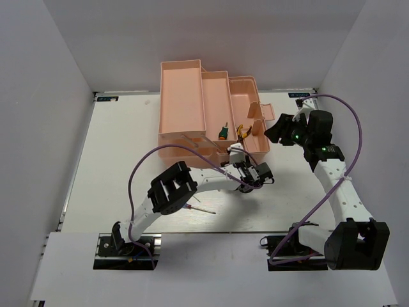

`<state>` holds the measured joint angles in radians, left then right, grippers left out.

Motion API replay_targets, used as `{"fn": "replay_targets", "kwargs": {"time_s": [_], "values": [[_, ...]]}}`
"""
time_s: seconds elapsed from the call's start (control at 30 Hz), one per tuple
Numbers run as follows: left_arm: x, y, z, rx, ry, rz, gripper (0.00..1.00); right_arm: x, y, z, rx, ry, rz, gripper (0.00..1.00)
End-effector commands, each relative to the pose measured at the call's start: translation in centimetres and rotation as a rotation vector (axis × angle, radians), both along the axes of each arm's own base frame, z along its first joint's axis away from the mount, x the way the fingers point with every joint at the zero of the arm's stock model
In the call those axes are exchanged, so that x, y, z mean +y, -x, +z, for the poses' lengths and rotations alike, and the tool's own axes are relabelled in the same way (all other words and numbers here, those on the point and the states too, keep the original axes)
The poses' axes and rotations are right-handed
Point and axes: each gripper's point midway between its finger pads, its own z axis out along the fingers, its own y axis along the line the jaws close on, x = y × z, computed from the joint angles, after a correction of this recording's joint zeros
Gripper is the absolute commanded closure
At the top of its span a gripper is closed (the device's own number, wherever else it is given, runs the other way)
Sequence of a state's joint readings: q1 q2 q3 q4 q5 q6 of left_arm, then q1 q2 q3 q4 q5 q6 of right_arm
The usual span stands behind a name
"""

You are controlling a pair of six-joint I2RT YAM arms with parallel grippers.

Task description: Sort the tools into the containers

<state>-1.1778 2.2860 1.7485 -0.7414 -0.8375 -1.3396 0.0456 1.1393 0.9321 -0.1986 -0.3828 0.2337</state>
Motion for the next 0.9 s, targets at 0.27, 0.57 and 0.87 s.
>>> {"fn": "replay_targets", "kwargs": {"time_s": [0.27,0.57,0.87], "values": [[2.5,2.2,-4.2,0.095,-0.102,0.006,0.56,-0.1,-0.2,1.6,-0.055,-0.022,0.000,0.40],[1.5,6.9,-1.5,0.149,-0.065,-0.194,1.00,0.0,0.0,1.6,-0.054,-0.030,0.012,0.40],[0.7,11.8,4.3,0.110,-0.048,-0.427,1.00,0.3,0.2,1.7,-0.057,-0.032,0.042,0.95]]}}
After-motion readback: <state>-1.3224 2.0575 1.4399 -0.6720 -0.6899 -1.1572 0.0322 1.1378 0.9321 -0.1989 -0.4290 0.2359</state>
